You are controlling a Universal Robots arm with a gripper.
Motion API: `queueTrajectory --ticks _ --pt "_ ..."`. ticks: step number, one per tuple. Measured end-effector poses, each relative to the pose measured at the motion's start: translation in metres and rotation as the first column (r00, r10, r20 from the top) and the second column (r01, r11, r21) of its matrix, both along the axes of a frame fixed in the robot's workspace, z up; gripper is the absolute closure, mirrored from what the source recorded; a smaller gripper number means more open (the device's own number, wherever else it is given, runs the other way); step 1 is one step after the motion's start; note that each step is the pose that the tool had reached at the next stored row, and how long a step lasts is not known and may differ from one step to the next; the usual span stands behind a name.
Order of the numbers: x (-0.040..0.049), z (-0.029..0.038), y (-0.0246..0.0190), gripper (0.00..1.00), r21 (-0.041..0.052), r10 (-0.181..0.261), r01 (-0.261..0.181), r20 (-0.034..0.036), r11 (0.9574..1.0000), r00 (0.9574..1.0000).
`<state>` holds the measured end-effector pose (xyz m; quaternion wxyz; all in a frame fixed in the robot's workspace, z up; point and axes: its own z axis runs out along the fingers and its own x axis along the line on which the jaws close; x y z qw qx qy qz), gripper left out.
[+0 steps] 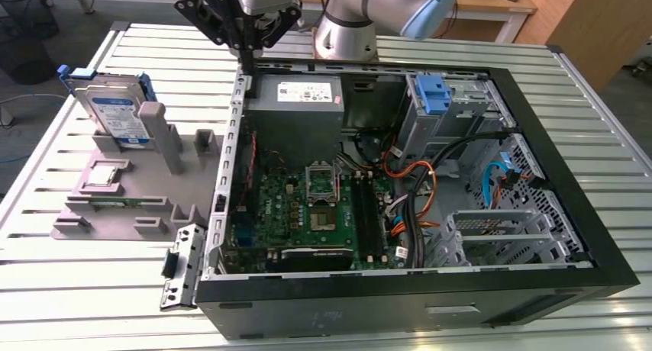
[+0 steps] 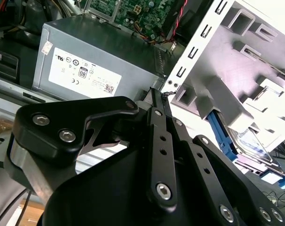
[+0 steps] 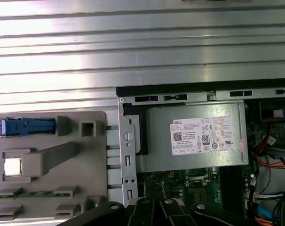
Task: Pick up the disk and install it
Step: 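Reach for the disk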
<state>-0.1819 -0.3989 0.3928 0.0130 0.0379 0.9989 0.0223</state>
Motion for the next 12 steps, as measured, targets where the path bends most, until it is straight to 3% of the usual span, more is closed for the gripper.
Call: queueTrajectory --ticks 12 --pt "-0.0042 0.0000 0.0000 0.90 0.0000 0.000 0.000 0.0000 1.0000 1.0000"
